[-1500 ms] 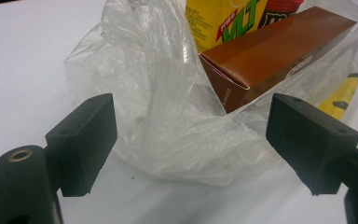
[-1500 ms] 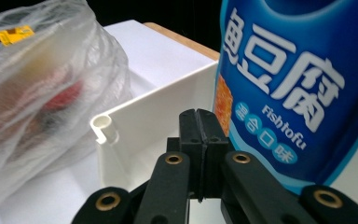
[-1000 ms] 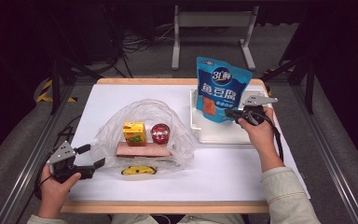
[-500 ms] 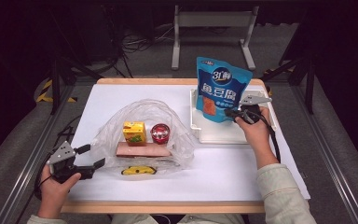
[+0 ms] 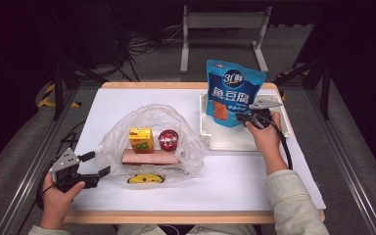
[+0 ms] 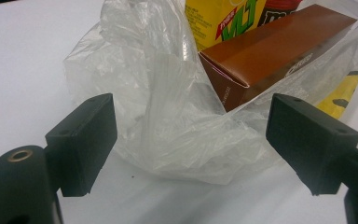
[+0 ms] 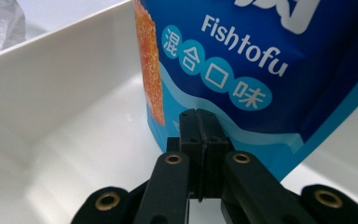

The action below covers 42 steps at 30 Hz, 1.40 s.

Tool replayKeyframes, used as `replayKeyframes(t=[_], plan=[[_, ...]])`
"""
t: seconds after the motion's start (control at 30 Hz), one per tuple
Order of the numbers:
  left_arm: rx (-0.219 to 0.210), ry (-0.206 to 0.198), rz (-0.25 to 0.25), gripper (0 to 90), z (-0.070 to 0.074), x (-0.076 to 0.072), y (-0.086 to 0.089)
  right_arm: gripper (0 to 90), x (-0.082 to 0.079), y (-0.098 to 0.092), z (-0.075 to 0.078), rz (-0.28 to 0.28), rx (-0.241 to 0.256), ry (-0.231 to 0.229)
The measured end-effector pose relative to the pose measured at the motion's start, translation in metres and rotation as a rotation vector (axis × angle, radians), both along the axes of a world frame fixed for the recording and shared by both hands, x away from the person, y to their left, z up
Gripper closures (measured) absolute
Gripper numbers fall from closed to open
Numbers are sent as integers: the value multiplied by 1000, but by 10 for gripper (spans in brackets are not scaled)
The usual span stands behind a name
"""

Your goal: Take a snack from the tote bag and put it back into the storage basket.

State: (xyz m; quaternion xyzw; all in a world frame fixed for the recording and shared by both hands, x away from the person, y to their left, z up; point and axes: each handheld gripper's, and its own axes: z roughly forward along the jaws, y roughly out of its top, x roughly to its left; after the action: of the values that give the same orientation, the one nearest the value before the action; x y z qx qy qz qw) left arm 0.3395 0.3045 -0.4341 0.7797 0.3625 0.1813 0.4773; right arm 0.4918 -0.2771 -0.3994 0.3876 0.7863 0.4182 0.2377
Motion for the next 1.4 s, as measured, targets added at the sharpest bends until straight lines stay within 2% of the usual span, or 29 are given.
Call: replayKeyframes(t=[0.47,0.83,1.2,1.4], plan=[[-2,-2,-2,169,0,0,0,900,9,1,-3,-67,7,-3],[-3,-2,2,169,0,0,0,900,15,-2,-4,-100,16,0],[-2,4,4,169,0,0,1,872,12,-3,-3,-90,44,0],[-5,-1,7,169,0,0,2,821,-2,-3,13,-58,76,-33]])
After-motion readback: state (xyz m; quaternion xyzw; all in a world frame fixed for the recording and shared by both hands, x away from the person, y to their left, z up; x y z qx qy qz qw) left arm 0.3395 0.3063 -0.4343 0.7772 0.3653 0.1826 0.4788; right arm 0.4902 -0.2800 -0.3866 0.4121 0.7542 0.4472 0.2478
